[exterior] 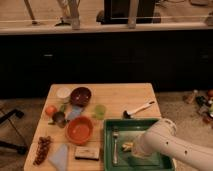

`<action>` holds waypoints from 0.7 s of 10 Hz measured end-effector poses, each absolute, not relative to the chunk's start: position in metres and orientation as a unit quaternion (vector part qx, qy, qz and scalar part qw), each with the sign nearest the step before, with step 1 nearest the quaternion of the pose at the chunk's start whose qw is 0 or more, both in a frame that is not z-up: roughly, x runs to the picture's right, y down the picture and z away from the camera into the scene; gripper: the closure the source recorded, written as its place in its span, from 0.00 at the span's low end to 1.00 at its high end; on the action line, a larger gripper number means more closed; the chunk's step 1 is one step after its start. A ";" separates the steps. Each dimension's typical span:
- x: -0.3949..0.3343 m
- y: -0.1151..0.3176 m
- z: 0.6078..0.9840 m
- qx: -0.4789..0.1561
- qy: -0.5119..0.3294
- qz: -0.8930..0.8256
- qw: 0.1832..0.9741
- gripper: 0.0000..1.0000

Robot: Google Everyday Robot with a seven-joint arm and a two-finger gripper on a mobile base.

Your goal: Place banana in table surface

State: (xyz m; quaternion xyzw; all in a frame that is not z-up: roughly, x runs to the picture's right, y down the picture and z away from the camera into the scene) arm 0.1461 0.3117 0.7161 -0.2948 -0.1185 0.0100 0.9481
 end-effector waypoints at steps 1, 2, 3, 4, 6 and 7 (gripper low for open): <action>0.146 0.308 0.713 -0.291 -0.118 0.008 0.949 0.95; 0.146 0.303 0.708 -0.288 -0.118 0.007 0.950 0.91; 0.148 0.300 0.704 -0.289 -0.116 0.009 0.950 0.79; 0.152 0.300 0.707 -0.288 -0.111 0.014 0.951 0.68; 0.161 0.306 0.722 -0.289 -0.103 0.023 0.952 0.50; 0.167 0.314 0.736 -0.292 -0.099 0.031 0.951 0.38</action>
